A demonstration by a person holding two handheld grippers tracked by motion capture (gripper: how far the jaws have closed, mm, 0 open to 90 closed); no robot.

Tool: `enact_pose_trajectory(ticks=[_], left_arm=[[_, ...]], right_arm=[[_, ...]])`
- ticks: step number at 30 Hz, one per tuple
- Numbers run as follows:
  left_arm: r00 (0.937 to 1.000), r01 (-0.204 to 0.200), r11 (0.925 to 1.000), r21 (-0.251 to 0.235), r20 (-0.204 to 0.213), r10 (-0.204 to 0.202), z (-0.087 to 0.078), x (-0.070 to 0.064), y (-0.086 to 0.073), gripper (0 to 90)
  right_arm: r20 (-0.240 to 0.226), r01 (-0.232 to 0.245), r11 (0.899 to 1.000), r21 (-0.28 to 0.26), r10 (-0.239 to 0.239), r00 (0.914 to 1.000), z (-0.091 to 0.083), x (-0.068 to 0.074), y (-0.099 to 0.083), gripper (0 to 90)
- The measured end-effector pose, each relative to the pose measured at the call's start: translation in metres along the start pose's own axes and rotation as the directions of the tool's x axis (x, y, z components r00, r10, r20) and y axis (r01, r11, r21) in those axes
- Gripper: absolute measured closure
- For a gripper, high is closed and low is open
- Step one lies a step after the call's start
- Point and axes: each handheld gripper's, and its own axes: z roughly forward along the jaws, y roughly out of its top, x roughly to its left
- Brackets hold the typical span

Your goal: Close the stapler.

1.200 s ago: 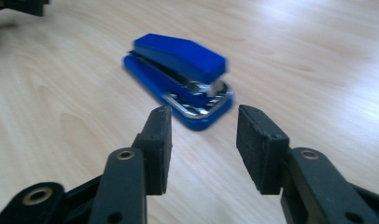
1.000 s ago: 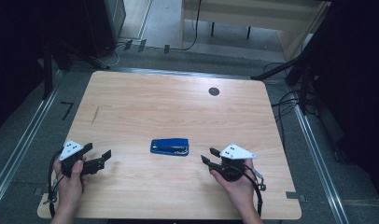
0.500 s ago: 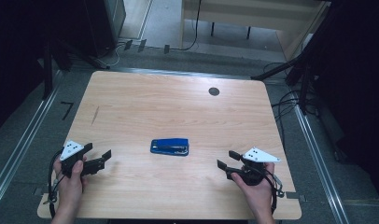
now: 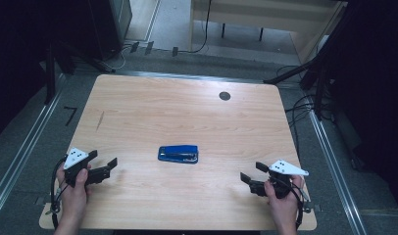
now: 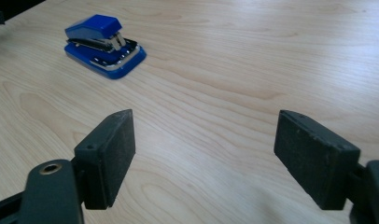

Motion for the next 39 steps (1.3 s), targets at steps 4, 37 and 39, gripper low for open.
enact_pose_trajectory(ticks=[4,37,39], left_arm=[[1.0000,-0.004,1.0000,-0.003,-0.004,0.004,0.000,-0.001,0.000,15.9],[0.9983,-0.059,0.9983,-0.003,-0.009,0.058,-0.004,-0.009,-0.003,14.6],[0.9985,-0.055,0.9985,-0.008,-0.006,0.055,-0.004,-0.008,-0.003,14.6]], right_arm=[[-0.013,-0.032,0.999,-0.037,0.032,0.9994,-0.012,-0.013,-0.006,17.8],[0.186,-0.076,0.984,-0.159,0.106,0.9768,-0.080,-0.064,-0.052,0.0],[0.193,-0.075,0.985,-0.155,0.104,0.9756,-0.080,-0.065,-0.052,0.0]])
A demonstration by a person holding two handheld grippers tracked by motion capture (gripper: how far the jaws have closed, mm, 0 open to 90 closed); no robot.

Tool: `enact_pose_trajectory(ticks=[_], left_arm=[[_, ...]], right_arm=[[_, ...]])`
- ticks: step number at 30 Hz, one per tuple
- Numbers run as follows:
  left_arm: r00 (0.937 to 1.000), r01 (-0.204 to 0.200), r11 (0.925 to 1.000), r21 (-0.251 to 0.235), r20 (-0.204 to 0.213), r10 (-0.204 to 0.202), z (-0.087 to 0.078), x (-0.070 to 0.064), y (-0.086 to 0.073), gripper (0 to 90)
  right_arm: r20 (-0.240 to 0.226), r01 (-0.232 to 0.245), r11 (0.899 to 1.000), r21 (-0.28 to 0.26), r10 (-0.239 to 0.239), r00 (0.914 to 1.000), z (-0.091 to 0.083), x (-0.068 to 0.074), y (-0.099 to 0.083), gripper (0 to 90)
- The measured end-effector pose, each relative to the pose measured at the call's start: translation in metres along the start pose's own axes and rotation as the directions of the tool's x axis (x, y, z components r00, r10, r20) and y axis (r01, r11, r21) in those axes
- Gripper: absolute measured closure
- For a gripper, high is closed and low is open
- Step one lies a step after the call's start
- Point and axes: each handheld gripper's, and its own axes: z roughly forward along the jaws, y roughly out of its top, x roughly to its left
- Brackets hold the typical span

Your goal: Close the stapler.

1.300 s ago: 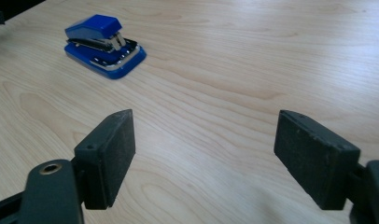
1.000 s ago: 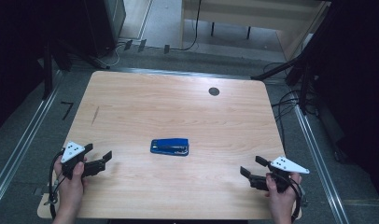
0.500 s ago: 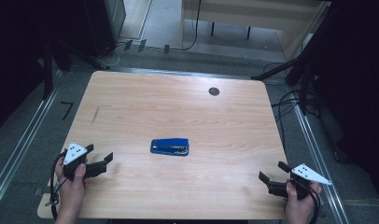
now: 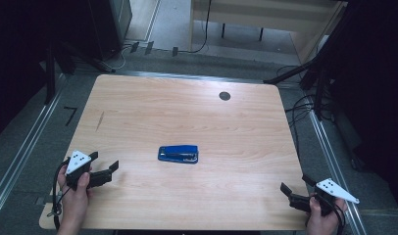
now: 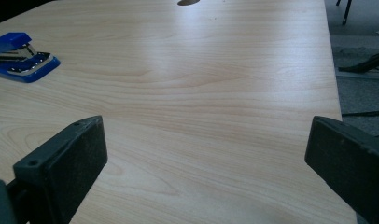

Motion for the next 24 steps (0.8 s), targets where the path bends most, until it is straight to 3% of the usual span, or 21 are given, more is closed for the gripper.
enact_pose_trajectory(ticks=[6,17,24], left_arm=[[1.0000,-0.002,1.0000,-0.001,0.003,0.002,0.0002,-0.0001,0.0000,14.5],[0.9995,0.027,0.9996,-0.006,0.017,-0.027,0.0012,0.0042,0.0011,14.0],[0.9994,0.027,0.9996,0.004,0.022,-0.027,0.0022,0.0044,0.0016,14.0]], right_arm=[[0.009,0.012,1.000,0.013,-0.012,0.9999,0.0032,-0.0030,-0.0029,0.0],[0.026,-0.012,1.000,0.029,0.012,0.9996,0.0064,-0.0069,-0.0030,0.0],[0.024,-0.025,1.000,-0.003,0.025,0.9994,0.0045,-0.0062,0.0001,0.0]])
